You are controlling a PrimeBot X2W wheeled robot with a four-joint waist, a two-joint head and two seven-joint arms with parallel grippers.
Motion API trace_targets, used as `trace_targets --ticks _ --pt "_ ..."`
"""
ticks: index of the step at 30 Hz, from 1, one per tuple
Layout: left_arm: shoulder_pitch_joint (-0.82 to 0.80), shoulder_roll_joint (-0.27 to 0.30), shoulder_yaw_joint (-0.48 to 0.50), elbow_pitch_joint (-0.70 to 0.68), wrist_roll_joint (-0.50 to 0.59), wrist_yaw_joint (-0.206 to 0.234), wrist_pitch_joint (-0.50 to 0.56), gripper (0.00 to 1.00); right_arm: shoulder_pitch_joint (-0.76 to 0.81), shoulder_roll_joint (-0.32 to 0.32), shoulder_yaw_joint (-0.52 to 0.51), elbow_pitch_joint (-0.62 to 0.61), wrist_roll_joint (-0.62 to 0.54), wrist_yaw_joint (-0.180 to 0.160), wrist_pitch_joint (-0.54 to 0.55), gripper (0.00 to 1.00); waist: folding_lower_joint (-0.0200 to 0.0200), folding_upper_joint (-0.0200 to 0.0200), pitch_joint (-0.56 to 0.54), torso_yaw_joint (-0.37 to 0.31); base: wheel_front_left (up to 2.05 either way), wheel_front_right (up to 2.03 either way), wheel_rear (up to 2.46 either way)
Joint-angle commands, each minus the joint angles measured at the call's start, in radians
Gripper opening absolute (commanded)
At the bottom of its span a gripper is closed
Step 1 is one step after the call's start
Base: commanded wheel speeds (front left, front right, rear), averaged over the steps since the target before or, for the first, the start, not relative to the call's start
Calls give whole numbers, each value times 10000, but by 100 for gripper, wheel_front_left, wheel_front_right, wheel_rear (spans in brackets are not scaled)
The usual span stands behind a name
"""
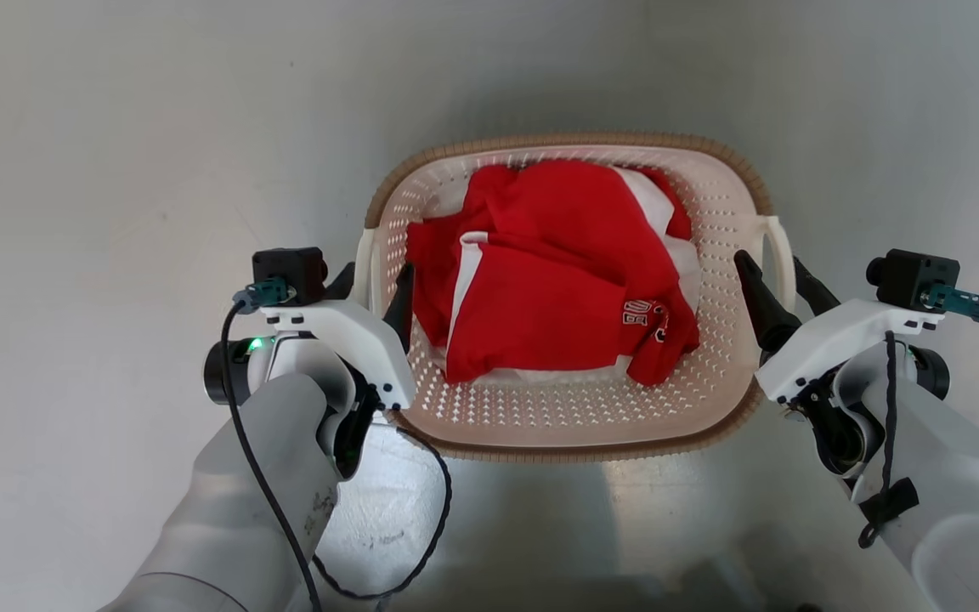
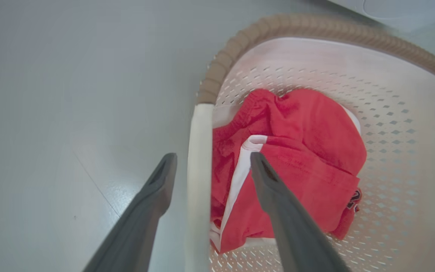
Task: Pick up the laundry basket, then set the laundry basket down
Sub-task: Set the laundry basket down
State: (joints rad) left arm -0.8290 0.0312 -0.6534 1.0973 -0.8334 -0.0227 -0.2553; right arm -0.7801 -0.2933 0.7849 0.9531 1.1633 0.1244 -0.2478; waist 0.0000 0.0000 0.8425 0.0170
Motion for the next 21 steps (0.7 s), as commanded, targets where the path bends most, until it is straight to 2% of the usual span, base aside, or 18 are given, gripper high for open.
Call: trace_targets --ticks 1,7,15,21 --pt "245 191 288 -111 153 122 -64 100 670 27 131 -21 135 63 -139 100 0 0 -192 -47 0 0 0" --pt "494 191 1036 -411 912 169 -64 100 858 100 -198 -99 141 63 -139 100 0 0 -961 -215 0 0 0" --pt "1222 251 2199 -841 2034 -19 -64 100 1243 217 -855 -621 -227 63 -139 100 0 0 -2369 -509 0 0 0" --pt "2088 369 3163 -1654 2961 -169 -64 100 1633 421 -1742 -1141 -1368 63 -139 100 0 0 -3656 -780 0 0 0"
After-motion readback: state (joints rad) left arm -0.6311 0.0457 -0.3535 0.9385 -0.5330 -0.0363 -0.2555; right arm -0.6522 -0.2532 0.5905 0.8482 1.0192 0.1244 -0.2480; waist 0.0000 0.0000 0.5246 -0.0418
